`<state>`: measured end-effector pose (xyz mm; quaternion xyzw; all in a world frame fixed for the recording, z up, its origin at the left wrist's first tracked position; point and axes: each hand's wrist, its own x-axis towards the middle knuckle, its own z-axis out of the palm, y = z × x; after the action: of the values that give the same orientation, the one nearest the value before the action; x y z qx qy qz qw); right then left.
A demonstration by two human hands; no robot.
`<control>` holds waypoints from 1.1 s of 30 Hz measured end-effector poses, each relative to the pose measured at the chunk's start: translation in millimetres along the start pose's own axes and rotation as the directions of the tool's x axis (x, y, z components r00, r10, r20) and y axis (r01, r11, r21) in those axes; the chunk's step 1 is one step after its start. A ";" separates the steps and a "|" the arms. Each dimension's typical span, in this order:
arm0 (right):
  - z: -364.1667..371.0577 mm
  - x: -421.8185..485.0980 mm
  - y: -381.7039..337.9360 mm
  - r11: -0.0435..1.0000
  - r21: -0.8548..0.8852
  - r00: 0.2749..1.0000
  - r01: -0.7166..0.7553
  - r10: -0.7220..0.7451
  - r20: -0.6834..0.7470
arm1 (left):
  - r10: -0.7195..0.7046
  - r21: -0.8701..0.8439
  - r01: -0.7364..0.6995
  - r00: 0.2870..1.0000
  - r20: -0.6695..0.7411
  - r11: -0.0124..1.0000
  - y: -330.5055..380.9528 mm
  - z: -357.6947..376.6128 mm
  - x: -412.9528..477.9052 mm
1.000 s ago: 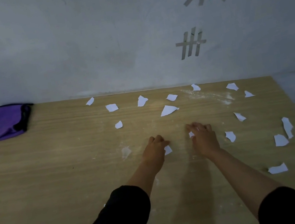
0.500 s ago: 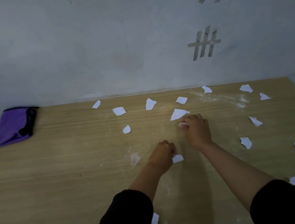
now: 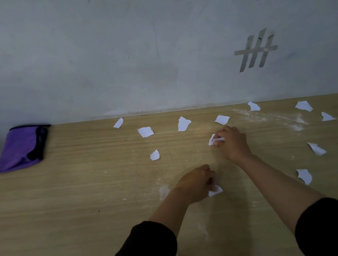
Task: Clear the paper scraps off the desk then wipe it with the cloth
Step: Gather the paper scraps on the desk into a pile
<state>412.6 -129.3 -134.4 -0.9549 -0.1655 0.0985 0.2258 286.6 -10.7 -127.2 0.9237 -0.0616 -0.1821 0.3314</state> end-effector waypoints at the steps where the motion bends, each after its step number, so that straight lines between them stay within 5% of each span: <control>1: 0.5 -1.4 1.2 1.000 0.018 1.000 0.018 -0.018 -0.017 | -0.040 -0.068 0.036 0.997 -0.059 0.997 -1.6 -2.4 0.0; 6: 0.8 -7.0 1.6 0.950 0.312 0.996 -0.002 0.028 -0.081 | -0.456 -0.416 0.293 0.808 -0.373 0.861 -20.7 -23.7 -1.5; 11: 2.5 -6.1 1.3 0.965 0.199 0.982 0.168 -0.146 -0.121 | -0.675 -0.475 0.482 0.581 -0.455 0.736 -54.7 -45.0 -4.9; 20: 19.2 -20.3 -6.0 0.939 0.224 0.932 0.260 -0.183 -0.314 | -0.730 -0.378 0.626 0.546 -0.412 0.682 -74.1 -60.0 -0.2; 26: 24.9 -24.6 -14.5 0.944 0.116 0.881 0.309 -0.238 -0.410 | -0.638 -0.495 0.413 0.598 -0.486 0.764 -95.3 -81.4 8.9; 30: 12.4 -10.5 -30.4 0.941 0.264 0.873 0.213 -0.063 -0.483 | -0.624 -0.494 0.398 0.617 -0.480 0.773 -104.1 -102.2 20.9; 33: 0.7 7.1 -45.7 0.907 0.410 0.945 0.099 0.044 -0.325 | -0.622 -0.465 0.426 0.636 -0.456 0.776 -107.2 -111.3 28.8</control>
<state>406.6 -88.0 -114.6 -0.8843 -0.1143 -0.0309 0.4517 354.5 131.0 -124.3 0.8442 0.3482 0.0154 0.4072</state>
